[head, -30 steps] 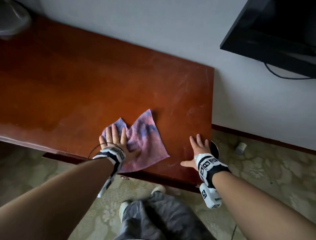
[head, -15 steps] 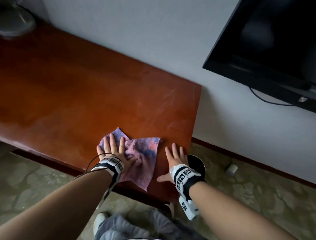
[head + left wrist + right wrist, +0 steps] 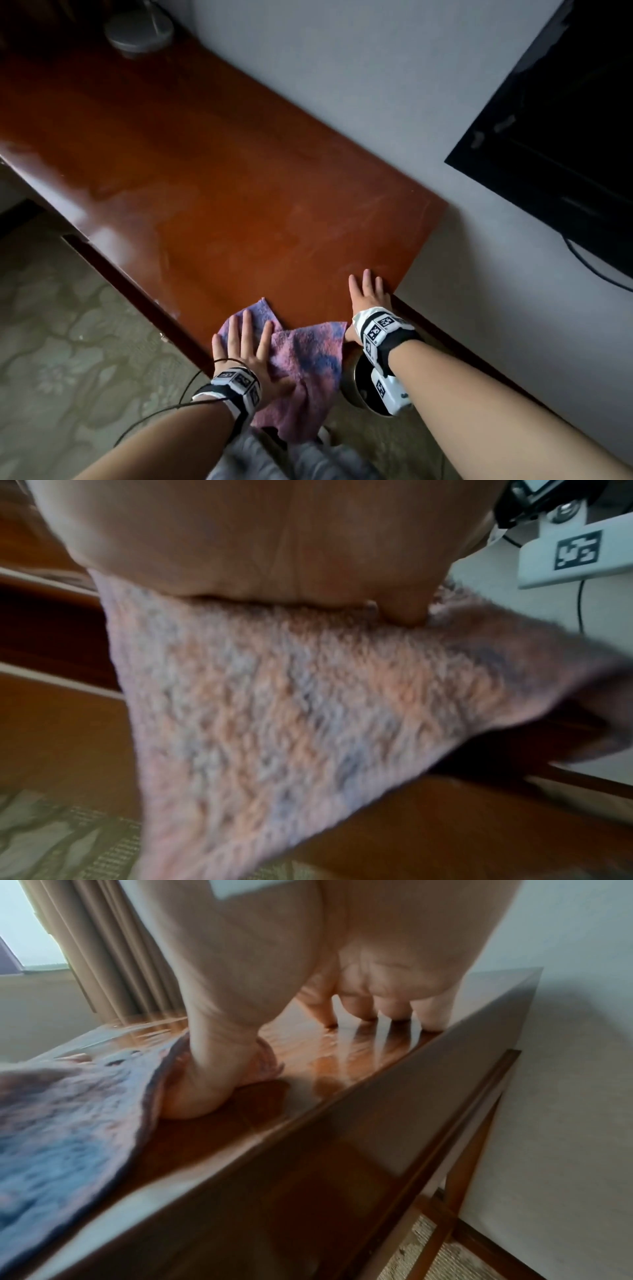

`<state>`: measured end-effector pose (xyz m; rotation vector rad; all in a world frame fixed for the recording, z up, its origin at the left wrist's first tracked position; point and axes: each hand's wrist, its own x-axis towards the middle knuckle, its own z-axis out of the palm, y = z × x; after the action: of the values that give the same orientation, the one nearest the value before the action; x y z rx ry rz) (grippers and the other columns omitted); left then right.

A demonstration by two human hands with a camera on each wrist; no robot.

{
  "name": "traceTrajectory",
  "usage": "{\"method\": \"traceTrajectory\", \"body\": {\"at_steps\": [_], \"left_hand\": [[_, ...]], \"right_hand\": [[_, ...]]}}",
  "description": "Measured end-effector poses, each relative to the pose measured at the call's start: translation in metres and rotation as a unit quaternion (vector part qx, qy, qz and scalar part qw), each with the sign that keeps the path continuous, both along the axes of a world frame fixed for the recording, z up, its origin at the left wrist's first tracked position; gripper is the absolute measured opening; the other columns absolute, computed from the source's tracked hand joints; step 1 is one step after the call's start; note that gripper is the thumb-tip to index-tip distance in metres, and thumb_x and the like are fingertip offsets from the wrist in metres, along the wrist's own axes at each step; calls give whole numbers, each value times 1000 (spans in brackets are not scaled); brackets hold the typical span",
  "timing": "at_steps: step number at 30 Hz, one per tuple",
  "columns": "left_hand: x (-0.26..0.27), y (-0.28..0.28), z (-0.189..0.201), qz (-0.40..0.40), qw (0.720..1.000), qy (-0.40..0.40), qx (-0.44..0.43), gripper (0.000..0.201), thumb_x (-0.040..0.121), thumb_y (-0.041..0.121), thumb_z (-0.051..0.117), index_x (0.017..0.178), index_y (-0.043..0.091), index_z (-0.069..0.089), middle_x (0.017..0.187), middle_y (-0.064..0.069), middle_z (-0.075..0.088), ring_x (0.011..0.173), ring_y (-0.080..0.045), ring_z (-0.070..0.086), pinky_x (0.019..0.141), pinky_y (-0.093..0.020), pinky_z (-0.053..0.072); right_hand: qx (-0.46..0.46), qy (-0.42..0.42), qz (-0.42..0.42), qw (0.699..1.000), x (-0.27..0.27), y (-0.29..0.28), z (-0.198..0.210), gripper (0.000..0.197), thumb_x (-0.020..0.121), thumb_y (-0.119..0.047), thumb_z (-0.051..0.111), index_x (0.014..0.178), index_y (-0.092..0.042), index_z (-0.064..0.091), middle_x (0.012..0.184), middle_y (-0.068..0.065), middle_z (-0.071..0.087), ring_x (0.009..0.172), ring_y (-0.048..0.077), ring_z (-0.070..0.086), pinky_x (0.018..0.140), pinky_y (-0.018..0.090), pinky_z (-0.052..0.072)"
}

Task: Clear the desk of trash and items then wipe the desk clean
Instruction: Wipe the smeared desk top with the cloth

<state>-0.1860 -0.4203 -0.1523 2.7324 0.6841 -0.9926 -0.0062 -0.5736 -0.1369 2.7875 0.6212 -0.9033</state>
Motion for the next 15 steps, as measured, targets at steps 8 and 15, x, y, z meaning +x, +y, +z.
{"method": "traceTrajectory", "body": {"at_steps": [8, 15], "left_hand": [[20, -32, 7, 67, 998, 0, -6, 103, 79, 79, 32, 148, 25, -22, 150, -13, -36, 140, -36, -28, 113, -59, -9], [15, -54, 15, 34, 998, 46, -25, 112, 72, 86, 34, 146, 27, -25, 149, -12, -38, 138, -34, -32, 112, -59, -12]], "right_hand": [[94, 22, -12, 995, -11, -14, 8, 87, 85, -20, 64, 154, -22, 10, 161, 4, -9, 148, 29, -5, 119, 40, 14], [313, -23, 4, 949, -67, -25, 16, 67, 92, -4, 46, 152, -22, 24, 162, -6, -5, 149, 15, -5, 121, 28, 9]]}}
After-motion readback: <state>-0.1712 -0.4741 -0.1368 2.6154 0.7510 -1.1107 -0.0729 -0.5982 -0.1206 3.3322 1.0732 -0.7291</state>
